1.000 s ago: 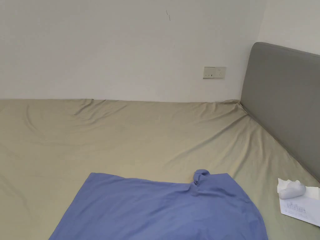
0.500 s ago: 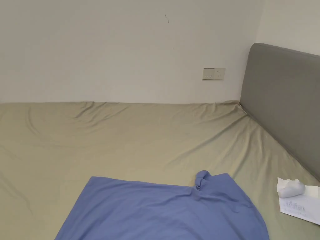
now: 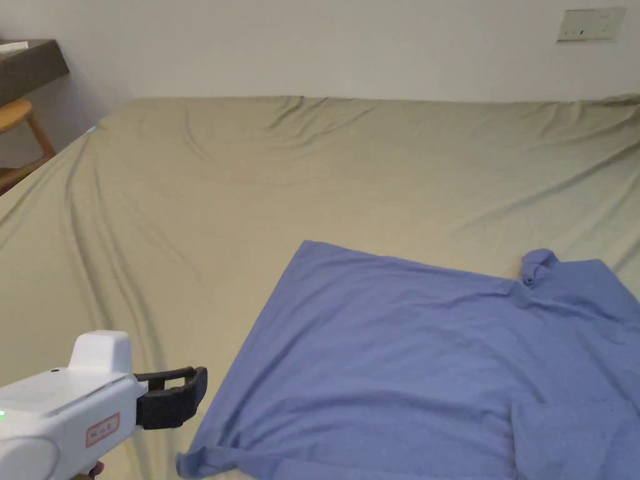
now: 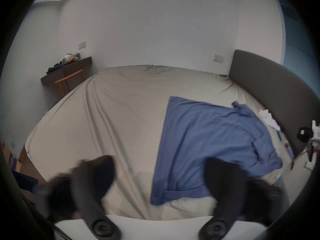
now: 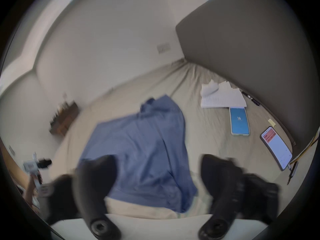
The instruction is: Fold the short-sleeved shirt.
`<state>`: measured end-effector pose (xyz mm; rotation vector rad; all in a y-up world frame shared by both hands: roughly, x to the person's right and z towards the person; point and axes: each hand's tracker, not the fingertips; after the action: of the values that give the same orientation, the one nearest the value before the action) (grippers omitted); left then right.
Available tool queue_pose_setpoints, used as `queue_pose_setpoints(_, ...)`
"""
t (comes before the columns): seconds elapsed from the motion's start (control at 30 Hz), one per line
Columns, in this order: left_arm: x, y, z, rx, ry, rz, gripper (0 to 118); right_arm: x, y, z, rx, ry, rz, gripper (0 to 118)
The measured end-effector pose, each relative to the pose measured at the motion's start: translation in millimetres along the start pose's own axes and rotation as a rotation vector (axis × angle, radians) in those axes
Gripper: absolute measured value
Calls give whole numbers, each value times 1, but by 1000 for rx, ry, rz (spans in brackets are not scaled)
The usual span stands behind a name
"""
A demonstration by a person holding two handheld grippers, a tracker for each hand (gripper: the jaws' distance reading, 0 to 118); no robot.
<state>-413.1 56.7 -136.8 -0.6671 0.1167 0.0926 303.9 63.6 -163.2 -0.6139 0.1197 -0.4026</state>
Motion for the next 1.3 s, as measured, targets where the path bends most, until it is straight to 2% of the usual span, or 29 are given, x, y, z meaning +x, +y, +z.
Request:
queue_pose_setpoints(0.03,-5,-1,2,-16,-41,13,35,1,-1,6,32,3,-28,11)
queue_pose_setpoints(0.07,-4,2,3,-36,-42,15,3,2,-4,11,45,-25,-50,2)
queue_pose_setpoints(0.13,-9,-9,-4,-74,14,-16,0,-1,-6,19,69,-39,-88,1)
queue_pose_setpoints(0.17,-11,-13,-9,-123,8,-59,0,0,-8,22,57,-16,-81,1)
queue_pose_setpoints(0.27,-13,-24,-32,-277,-65,-45,0,-12,-13,33,77,-33,-69,1)
queue_pose_setpoints(0.33,-7,-27,-44,-387,-150,-23,0,-12,-16,35,76,-9,-86,1)
queue_pose_setpoints(0.4,-3,-36,-62,-421,-154,-92,0,-19,-15,32,67,-15,-72,1)
queue_pose_setpoints(0.43,-2,-40,-71,-419,-131,-142,11,-20,-15,29,52,-32,-52,1)
queue_pose_setpoints(0.47,-8,-45,-82,-415,-98,-188,46,-22,-15,26,37,-44,-28,1)
queue_pose_setpoints(0.5,-9,-49,-92,-458,-85,-202,105,-26,-14,24,29,-52,-8,1)
queue_pose_setpoints(0.53,-8,-53,-100,-515,-89,-188,118,-27,-15,21,28,-52,-7,1)
queue_pose_setpoints(0.6,-9,-51,-102,-506,-137,-138,101,-25,-15,17,10,-45,-11,1)
queue_pose_setpoints(0.67,-7,-55,-109,-527,-117,-153,97,-28,-17,13,-7,-51,-6,1)
queue_pose_setpoints(0.7,-6,-56,-110,-532,-117,-162,76,-28,-18,11,-21,-55,-3,1)
queue_pose_setpoints(0.77,-6,-65,-111,-529,-115,-180,21,-30,-21,8,-40,-66,19,1)
queue_pose_setpoints(0.8,-6,-68,-113,-530,-110,-194,10,-30,-23,6,-58,-77,36,1)
queue_pose_setpoints(0.87,-4,-70,-114,-535,-97,-201,8,-29,-26,3,-68,-102,55,1)
queue_pose_setpoints(1.0,-2,-66,-105,-524,-115,-165,4,-23,-31,0,-82,-91,11,1)
queue_pose_setpoints(1.1,-1,-58,-94,-470,-96,-156,4,-22,-34,-7,-105,-117,25,1)
queue_pose_setpoints(1.3,9,-23,-66,-304,-113,-90,4,-16,-48,-44,-232,-175,167,0)
